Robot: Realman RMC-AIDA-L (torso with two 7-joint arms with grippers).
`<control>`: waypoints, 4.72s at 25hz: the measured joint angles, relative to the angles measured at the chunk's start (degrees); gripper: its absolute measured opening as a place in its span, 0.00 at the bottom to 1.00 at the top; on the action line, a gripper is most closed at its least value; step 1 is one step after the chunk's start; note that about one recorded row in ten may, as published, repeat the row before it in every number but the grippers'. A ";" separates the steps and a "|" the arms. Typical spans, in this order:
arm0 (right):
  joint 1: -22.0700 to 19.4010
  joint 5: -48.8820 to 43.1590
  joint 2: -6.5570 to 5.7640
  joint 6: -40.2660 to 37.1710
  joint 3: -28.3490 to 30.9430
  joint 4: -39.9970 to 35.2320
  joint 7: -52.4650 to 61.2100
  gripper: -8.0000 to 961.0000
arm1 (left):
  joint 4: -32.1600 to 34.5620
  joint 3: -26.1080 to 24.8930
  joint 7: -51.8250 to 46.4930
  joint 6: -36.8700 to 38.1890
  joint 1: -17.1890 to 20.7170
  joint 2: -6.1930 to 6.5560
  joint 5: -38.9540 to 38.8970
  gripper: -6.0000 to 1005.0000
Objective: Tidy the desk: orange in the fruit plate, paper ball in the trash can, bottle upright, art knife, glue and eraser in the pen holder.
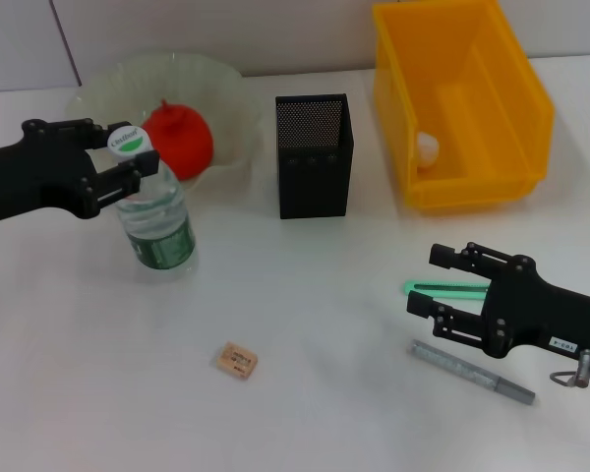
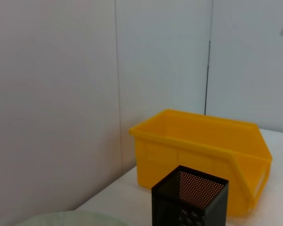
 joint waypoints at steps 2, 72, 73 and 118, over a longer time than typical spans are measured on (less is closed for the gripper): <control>0.00 -0.06 0.00 0.08 0.00 0.03 0.00 0.74 | 0.00 0.64 0.22 0.00 0.01 0.00 0.00 0.43; 9.51 -31.79 0.42 -19.53 5.29 -51.64 53.20 0.73 | -41.40 6.42 47.81 17.98 0.09 -0.04 -20.16 0.81; 10.48 -33.25 0.42 -21.08 5.25 -53.11 54.43 0.73 | -41.41 6.63 47.41 17.83 0.02 -0.03 -20.15 0.81; 21.58 -71.85 0.53 -11.29 -21.73 -54.44 67.09 0.70 | -41.92 6.98 46.43 14.70 0.12 -0.18 -20.13 0.81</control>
